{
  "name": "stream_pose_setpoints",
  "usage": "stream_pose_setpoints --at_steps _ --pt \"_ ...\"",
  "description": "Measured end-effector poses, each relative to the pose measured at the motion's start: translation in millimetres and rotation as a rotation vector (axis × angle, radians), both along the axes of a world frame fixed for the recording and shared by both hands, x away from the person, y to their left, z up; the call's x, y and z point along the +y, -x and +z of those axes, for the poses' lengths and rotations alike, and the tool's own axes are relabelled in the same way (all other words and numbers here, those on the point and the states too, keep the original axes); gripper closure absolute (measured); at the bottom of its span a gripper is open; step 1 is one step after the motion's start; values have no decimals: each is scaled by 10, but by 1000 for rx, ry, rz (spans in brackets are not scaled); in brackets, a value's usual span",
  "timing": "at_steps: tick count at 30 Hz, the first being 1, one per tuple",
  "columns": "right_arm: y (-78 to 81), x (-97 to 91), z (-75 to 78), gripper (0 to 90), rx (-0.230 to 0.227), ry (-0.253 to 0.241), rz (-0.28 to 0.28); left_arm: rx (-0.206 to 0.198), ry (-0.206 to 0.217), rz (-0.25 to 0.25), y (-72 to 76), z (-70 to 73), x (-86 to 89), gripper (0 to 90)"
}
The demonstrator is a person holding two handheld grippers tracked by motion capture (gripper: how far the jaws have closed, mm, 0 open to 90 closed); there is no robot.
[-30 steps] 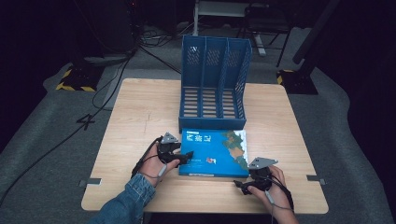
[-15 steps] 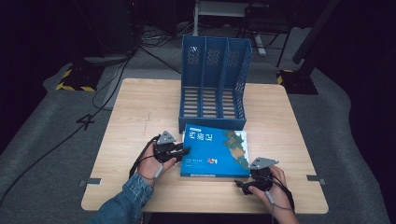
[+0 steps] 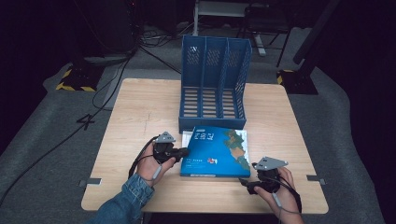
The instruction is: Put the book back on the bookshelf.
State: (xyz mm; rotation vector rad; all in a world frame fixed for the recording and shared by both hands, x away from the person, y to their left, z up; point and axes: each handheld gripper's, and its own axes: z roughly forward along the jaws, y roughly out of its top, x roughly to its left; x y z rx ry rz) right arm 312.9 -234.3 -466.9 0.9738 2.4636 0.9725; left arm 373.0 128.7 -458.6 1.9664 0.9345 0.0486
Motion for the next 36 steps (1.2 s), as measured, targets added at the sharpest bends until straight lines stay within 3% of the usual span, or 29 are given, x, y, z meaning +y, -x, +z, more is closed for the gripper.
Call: stream_pose_setpoints --at_steps 10,14,18,25,28,32,36 --pt "15 194 -5 160 -32 -33 42 23 9 -29 10 169 -32 850" --pt "26 270 8 171 -33 -21 70 38 38 -56 3 238 -55 850" --pt "23 330 16 158 -41 -19 83 36 36 -68 15 292 -88 850" --pt "1 533 -41 146 -83 -2 131 43 47 -89 8 343 -121 850" --pt "10 630 -58 143 -122 4 138 48 55 -94 10 349 -131 850" --pt "3 735 -87 63 -129 4 137 48 56 -99 13 354 -133 850" --pt "-1 851 -134 0 -169 36 150 44 51 -103 21 366 -148 850"
